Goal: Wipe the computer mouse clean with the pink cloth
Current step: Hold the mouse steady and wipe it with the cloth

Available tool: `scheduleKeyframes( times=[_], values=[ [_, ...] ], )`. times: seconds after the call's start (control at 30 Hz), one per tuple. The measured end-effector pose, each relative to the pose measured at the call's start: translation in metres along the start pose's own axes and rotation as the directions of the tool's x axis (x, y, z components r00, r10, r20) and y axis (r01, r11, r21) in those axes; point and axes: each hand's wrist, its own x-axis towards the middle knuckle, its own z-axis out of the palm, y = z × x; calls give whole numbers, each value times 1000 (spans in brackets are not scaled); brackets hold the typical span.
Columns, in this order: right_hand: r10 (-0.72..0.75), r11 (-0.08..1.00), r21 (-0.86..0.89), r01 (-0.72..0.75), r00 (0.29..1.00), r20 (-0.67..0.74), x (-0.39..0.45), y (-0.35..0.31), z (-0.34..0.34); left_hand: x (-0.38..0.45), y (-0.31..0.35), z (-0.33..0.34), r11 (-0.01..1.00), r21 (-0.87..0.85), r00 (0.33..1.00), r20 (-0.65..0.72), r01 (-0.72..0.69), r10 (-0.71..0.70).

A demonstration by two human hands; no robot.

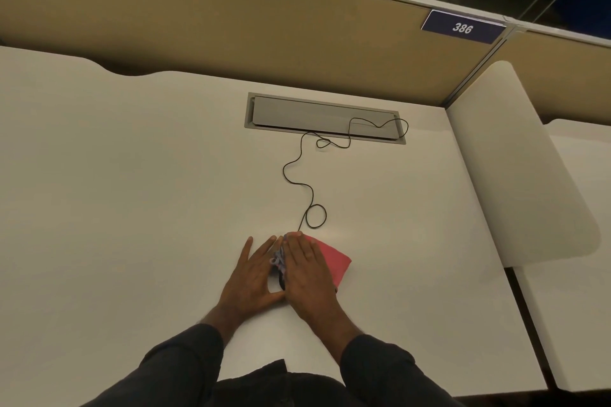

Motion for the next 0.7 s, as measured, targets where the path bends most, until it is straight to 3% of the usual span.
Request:
scheduleKeyframes(
  times=[0.3,0.37,0.47,0.6,0.7],
  values=[
    [-8,999,49,10,999,-35,-15,-6,-8,-1,2,-1,999,-33,1000,-1,10,-10],
    [-62,992,104,71,994,-88,-21,-3,-3,-1,1,-1,1000,-2,999,32,11,-11],
    [-26,994,99,38,992,-122,-31,-5,4,0,-2,0,999,52,996,88,2,-7],
    [-133,982,104,159,966,-221,-42,-7,9,0,-4,2,996,87,998,66,-1,-5],
    [-137,975,151,162,977,-163,-49,-5,13,1,1,-2,995,95,997,79,-27,20]
  ],
)
